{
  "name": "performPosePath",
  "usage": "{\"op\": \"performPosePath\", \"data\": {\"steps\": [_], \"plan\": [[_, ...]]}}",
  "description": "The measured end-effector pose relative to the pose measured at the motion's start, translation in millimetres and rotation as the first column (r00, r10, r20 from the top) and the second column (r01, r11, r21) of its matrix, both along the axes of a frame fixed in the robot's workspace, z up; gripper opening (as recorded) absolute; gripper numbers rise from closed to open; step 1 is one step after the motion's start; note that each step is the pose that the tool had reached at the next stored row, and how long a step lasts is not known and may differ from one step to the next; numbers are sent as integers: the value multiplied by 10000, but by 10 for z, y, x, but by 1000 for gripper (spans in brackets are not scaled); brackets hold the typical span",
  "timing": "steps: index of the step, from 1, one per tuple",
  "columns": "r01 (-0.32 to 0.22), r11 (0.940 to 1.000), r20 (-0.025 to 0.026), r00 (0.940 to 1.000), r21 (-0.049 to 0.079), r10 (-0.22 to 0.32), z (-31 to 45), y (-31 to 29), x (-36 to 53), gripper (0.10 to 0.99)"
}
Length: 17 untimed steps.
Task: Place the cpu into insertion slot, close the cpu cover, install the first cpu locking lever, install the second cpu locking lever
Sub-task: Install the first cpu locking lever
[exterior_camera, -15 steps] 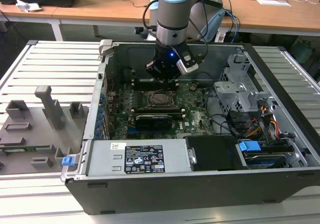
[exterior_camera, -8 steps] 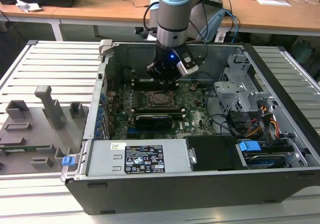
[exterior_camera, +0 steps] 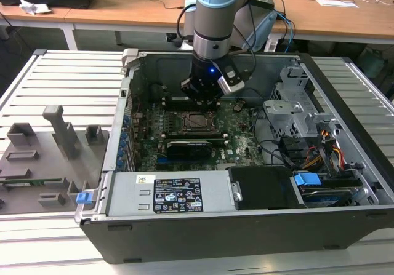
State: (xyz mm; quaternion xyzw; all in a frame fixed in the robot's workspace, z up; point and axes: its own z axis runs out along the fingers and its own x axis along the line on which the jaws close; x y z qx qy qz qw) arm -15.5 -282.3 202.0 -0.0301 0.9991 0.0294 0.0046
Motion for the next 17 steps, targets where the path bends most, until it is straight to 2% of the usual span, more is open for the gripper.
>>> {"op": "performPosePath", "data": {"steps": [9,14,17], "plan": [[-3,10000,1,10000,-2,3,14,2,6,106],[-4,10000,-2,10000,-3,4,135,2,6,106],[-6,10000,-2,10000,-2,6,144,-11,6,106]]}}
